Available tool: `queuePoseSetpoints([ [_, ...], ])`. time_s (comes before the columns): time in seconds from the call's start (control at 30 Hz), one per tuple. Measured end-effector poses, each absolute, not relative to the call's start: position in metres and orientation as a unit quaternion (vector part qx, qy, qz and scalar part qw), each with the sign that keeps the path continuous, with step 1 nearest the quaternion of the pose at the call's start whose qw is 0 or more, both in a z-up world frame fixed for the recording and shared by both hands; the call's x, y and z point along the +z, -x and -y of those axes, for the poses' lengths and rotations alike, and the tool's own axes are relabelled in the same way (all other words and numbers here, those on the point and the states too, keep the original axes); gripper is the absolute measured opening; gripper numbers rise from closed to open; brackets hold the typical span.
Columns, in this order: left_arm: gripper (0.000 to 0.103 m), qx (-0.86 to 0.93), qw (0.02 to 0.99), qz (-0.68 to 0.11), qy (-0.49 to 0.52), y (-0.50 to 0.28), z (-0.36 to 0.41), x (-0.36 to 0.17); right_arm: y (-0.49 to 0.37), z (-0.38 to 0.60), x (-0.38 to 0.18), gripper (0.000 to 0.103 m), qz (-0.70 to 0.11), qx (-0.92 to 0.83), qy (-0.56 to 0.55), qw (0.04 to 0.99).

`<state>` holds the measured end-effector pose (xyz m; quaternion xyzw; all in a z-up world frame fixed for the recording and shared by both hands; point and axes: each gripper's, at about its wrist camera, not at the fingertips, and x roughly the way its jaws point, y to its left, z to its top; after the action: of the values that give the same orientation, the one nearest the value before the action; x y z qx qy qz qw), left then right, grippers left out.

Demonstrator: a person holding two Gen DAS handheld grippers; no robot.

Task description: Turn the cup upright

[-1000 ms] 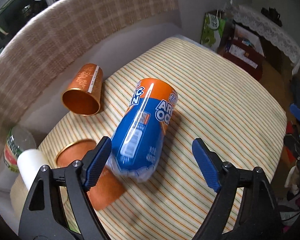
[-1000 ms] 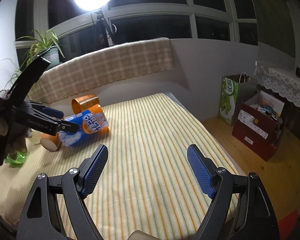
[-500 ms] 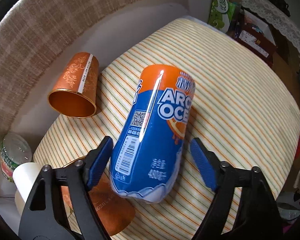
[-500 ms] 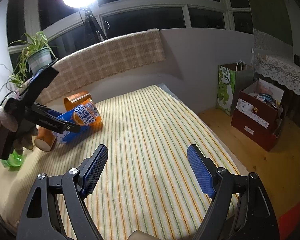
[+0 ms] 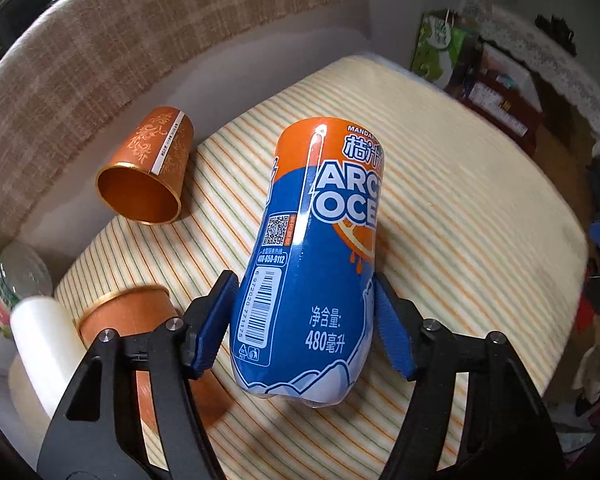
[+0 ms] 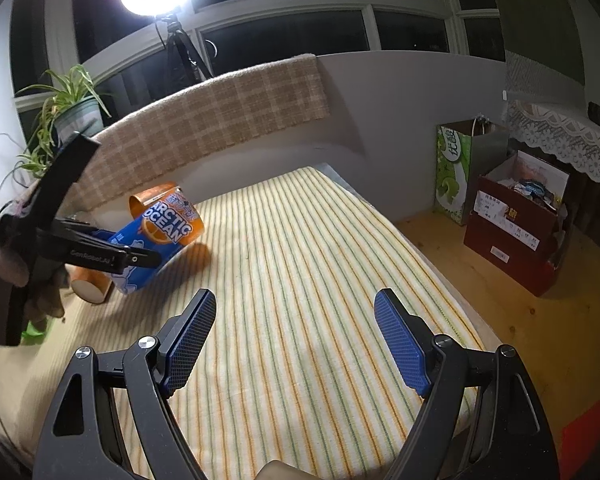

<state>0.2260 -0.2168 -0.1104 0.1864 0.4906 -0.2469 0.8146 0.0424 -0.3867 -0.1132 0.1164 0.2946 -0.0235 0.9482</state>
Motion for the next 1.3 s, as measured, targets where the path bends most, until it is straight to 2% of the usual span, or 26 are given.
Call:
queuePoseSetpoints([
  [0.37,0.068,-0.225,0.859,-0.458,-0.035,-0.133,0.155,-0.08,-0.039,0.37,-0.1,0.081,-0.292,0.013,-0.117,0.949],
  [0.63,0.069,-0.172,0.854,-0.478,0.114,-0.081,0.097,-0.103,-0.039,0.344,-0.098,0.081,-0.303,0.059,-0.118,0.944],
  [0.93,0.069,-0.132,0.832,-0.49,0.226,-0.075,0.077,-0.131,-0.032,0.316,-0.095,0.081,-0.314,0.094,-0.11,0.938],
  [1.13,0.07,-0.127,0.827,-0.492,0.239,-0.078,0.072,-0.137,-0.029,0.311,-0.097,0.081,-0.323,0.096,-0.109,0.935],
  [1.2,0.079,-0.131,0.824,-0.497,0.241,-0.078,0.071,-0.138,-0.03,0.309,-0.097,0.081,-0.327,0.098,-0.109,0.934],
  [1.3,0.079,-0.132,0.826,-0.492,0.243,-0.077,0.067,-0.134,-0.031,0.305,-0.097,0.081,-0.332,0.105,-0.113,0.93],
])
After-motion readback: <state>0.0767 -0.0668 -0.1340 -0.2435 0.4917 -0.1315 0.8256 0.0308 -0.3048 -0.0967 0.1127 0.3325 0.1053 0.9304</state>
